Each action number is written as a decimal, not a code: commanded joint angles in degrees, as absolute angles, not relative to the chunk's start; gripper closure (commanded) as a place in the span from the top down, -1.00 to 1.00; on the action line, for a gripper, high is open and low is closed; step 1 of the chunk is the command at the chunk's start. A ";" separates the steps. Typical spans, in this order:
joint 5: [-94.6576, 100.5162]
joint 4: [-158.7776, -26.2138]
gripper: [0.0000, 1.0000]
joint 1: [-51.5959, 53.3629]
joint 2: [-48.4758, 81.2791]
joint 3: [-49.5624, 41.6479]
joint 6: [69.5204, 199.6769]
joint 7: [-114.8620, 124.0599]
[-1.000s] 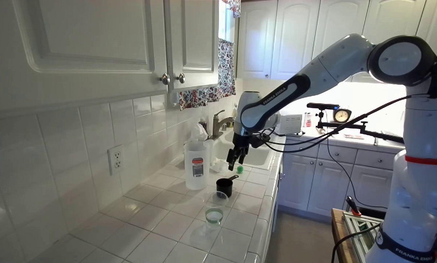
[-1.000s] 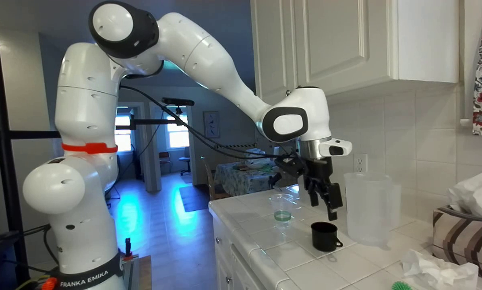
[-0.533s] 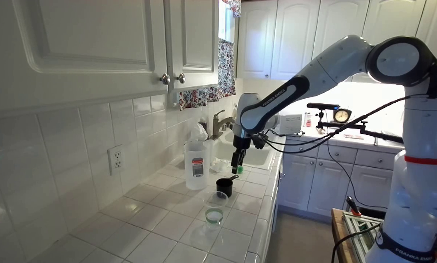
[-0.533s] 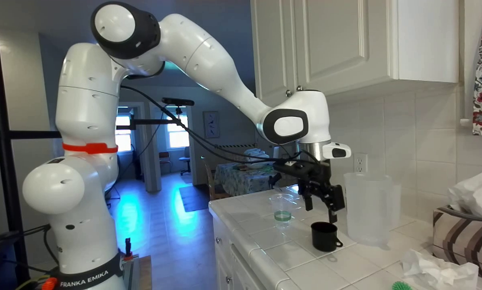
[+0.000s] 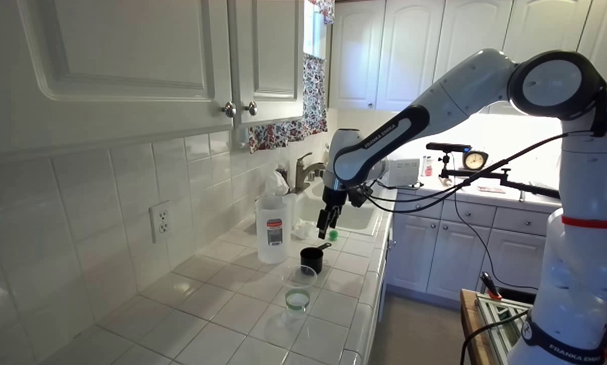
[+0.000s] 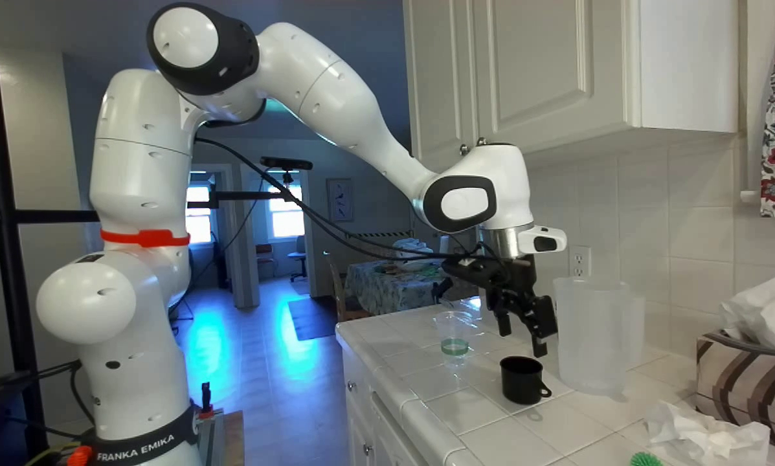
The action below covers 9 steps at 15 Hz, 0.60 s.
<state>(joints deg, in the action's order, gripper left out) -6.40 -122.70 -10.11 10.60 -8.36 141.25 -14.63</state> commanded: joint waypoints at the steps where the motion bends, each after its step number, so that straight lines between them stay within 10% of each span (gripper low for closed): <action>1: -6.44 -122.07 1.00 -10.03 12.08 -9.03 143.84 -4.39; 9: -6.87 -122.59 1.00 -9.53 12.07 -10.57 143.03 14.47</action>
